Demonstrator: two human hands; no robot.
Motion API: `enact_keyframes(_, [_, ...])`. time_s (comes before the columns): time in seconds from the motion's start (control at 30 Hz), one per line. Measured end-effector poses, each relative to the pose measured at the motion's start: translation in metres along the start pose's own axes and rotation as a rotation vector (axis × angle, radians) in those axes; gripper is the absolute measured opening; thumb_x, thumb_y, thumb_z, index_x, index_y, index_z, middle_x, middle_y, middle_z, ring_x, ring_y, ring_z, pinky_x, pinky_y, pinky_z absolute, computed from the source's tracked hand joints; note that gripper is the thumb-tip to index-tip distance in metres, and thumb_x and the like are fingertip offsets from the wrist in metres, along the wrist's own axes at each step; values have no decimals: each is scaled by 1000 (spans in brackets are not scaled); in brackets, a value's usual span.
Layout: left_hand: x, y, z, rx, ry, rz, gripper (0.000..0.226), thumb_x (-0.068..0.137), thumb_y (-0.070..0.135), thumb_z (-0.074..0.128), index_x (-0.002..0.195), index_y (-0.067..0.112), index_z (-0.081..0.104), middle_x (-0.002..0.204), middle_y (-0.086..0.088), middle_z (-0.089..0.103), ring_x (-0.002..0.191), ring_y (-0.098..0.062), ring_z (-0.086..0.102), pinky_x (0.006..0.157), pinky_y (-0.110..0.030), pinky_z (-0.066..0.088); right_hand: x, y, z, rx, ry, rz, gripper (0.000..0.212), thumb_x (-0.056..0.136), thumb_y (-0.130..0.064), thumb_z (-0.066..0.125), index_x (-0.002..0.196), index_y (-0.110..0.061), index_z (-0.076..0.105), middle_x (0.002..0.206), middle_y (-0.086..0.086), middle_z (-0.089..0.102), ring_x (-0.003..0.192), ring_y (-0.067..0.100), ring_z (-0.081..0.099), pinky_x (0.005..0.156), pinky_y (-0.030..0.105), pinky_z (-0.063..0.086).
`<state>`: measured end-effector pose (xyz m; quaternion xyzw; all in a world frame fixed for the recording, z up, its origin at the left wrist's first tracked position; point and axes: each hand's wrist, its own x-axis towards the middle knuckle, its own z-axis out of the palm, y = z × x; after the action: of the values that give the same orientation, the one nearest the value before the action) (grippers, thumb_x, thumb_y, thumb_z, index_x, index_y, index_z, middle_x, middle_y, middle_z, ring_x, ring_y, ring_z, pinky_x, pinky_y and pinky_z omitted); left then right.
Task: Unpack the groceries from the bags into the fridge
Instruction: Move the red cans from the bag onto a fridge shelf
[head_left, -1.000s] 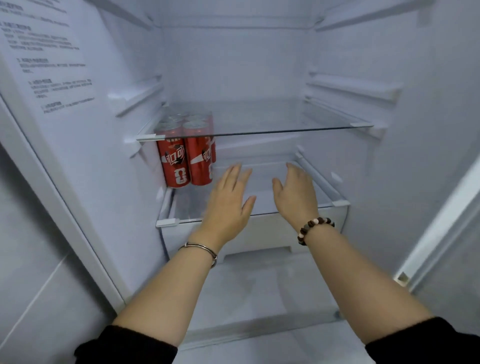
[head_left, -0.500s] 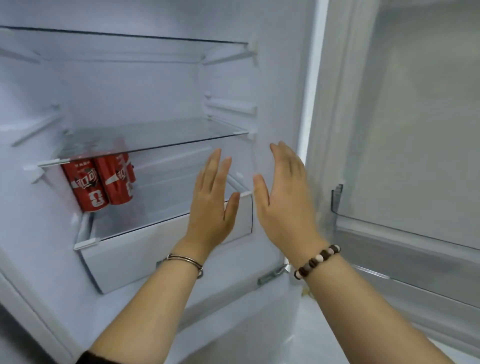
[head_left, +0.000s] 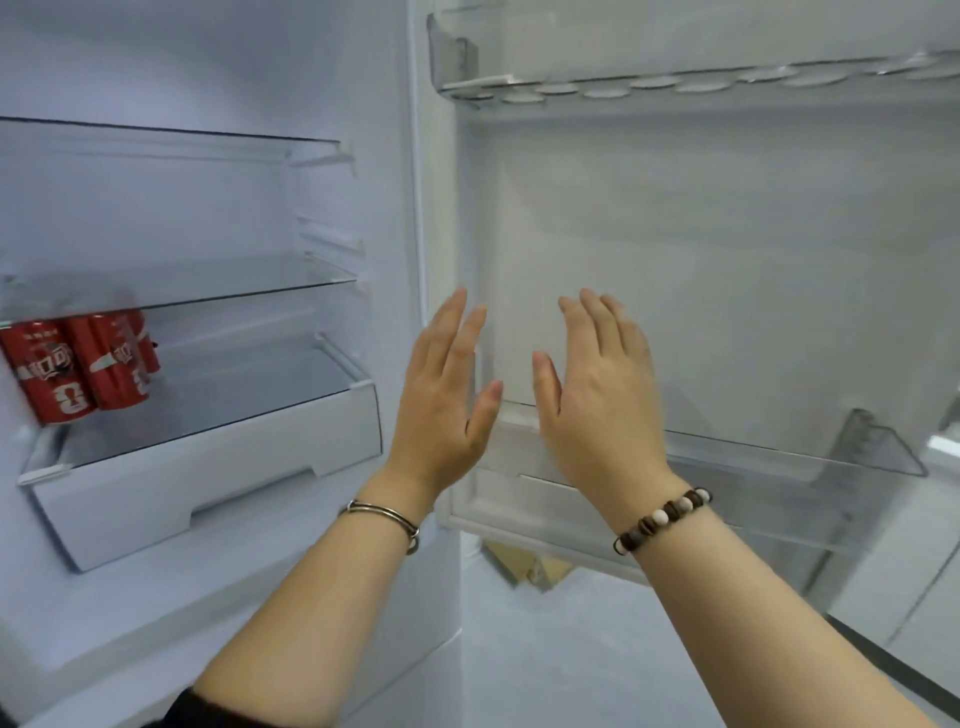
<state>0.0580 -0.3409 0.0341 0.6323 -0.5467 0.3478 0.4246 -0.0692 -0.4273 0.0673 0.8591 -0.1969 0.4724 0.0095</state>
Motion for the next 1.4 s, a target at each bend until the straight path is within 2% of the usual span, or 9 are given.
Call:
enact_keyframes(0.2, [-16,107,61,-79,-64,45,52,95,30,40,142,10,28,153,-14,24,143,-27,21,111,-53,27,-57,84,-75,-92,48,94,53,94,-35,32,132,0,47,135,20,49,130,37,40,107,51,35])
enact_keyframes(0.37, [-22,210,120,-199,-118,134,53,94,29,41,142,11,30,152,-15,26,144,-26,18,114,-50,21,-117,159,-148,-227,71,216,53,95,-35,33,133,-1,45,137,19,47,133,34,37,110,50,31])
enact_keyframes(0.77, [-37,493,261,-718,-337,362,54,94,33,40,143,14,27,154,-14,24,145,-25,14,110,-58,24,-281,300,-359,-688,138,724,55,96,-38,30,138,-4,39,142,17,43,135,31,35,113,44,28])
enact_keyframes(0.83, [-46,545,280,-789,-400,393,56,94,35,39,144,16,25,155,-12,21,145,-23,10,113,-58,20,-310,316,-394,-762,140,821,53,97,-36,35,138,-4,39,144,16,41,136,31,33,114,42,24])
enact_keyframes(0.93, [-57,623,302,-897,-500,452,60,93,40,36,147,25,15,158,-7,13,146,-20,2,116,-55,11,-345,338,-444,-888,137,933,56,97,-40,29,139,-4,37,146,15,38,138,30,30,115,43,23])
enact_keyframes(1.0, [-61,673,313,-963,-549,500,62,92,43,34,148,28,12,158,-3,7,146,-17,-3,117,-52,6,-365,354,-476,-965,149,1014,53,98,-36,36,139,-3,38,146,16,37,138,30,29,115,43,23])
enact_keyframes(1.23, [-83,826,329,-1132,-710,690,64,91,51,25,149,32,2,157,8,-10,145,-12,-15,117,-46,-2,-430,381,-577,-1182,231,1280,49,96,-34,41,136,-5,42,147,15,37,139,29,28,115,42,24])
enact_keyframes(1.33, [-103,884,318,-1225,-747,777,65,91,50,27,150,25,16,159,2,-1,146,-17,-8,115,-44,2,-465,368,-613,-1260,291,1413,50,97,-34,41,138,-7,40,150,13,33,140,27,25,115,42,23])
enact_keyframes(1.4, [-123,920,303,-1286,-765,849,64,91,48,29,149,21,21,159,-4,7,146,-20,-3,115,-49,7,-490,349,-635,-1321,331,1499,50,97,-33,42,138,-6,40,150,13,32,140,28,24,116,42,22])
